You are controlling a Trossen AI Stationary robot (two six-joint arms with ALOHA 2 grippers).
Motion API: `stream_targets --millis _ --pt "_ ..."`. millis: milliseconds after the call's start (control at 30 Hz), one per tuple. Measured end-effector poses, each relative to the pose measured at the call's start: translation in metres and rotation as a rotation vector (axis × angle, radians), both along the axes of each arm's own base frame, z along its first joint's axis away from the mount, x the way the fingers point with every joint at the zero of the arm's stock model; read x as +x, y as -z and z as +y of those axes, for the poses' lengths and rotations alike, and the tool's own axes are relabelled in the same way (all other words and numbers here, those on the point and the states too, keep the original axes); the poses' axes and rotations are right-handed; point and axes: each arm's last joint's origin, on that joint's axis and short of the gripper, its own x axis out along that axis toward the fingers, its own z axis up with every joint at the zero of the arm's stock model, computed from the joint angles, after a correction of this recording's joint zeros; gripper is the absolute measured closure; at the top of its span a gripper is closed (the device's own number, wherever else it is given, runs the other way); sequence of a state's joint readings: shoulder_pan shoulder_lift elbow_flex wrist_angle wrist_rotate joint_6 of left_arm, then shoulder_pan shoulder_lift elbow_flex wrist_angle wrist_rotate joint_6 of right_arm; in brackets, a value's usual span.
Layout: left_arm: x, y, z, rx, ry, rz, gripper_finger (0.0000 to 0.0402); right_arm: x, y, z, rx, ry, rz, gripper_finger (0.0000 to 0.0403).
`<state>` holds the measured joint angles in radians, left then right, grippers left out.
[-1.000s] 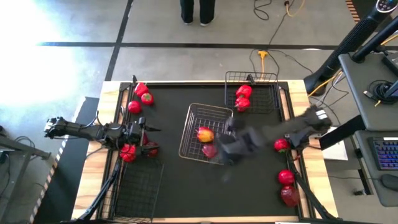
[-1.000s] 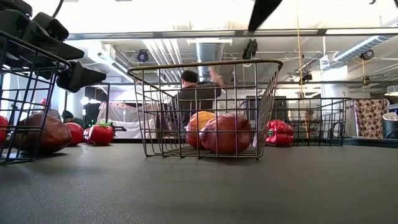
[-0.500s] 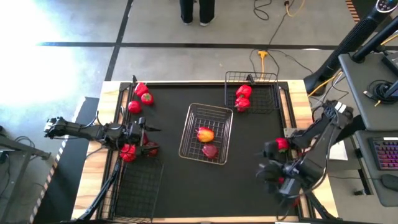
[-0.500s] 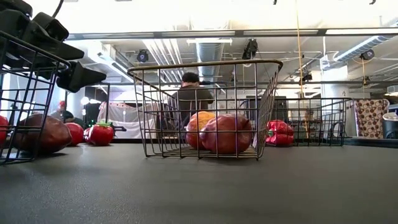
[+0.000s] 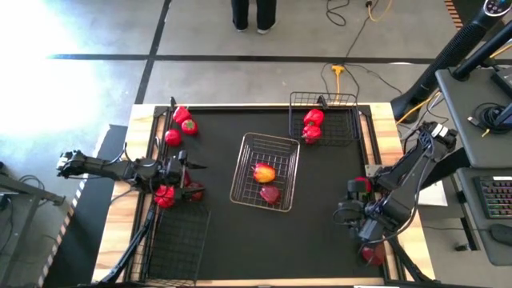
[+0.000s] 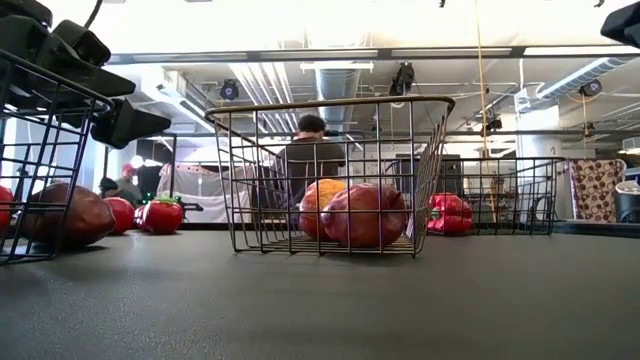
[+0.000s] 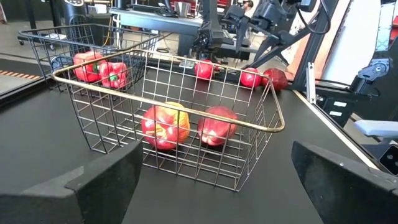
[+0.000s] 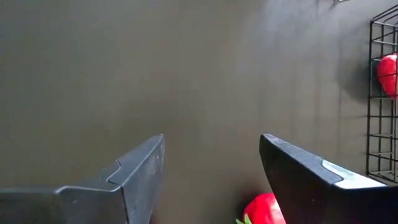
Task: Sort produce into baskets
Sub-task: Put the red apple into the gold wire basket
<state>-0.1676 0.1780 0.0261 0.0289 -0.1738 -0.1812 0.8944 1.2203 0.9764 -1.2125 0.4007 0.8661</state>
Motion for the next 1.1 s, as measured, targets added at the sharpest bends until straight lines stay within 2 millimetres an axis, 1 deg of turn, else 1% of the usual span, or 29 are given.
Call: stream_targets --millis 267,433,567,667,867,1000,1100 --pt "0.000 0.000 0.000 0.000 -0.001 0.001 0.0009 0.001 0.001 0.000 -0.010 -0.009 -0.006 0.0152" --pt "0.000 0.000 0.000 0.000 0.000 0.001 0.0009 0.006 -0.007 0.007 0.064 -0.006 -0.041 0.0154" --pt "0.000 0.000 0.000 0.000 0.000 0.001 0.0009 0.012 -0.007 0.024 0.229 -0.039 -0.093 0.0156" --pt "0.000 0.000 0.000 0.000 0.000 0.001 0.0009 0.018 -0.003 0.036 0.316 -0.064 -0.107 0.0161" --pt "0.000 0.000 0.000 0.000 0.000 0.001 0.0009 0.024 0.003 0.046 0.357 -0.004 -0.054 0.0171" --pt "0.000 0.000 0.000 0.000 0.000 0.001 0.0009 0.026 0.001 0.059 0.411 0.060 -0.013 0.0177" --pt "0.000 0.000 0.000 0.000 0.000 0.001 0.0009 0.023 -0.004 0.067 0.390 0.142 0.043 0.0179"
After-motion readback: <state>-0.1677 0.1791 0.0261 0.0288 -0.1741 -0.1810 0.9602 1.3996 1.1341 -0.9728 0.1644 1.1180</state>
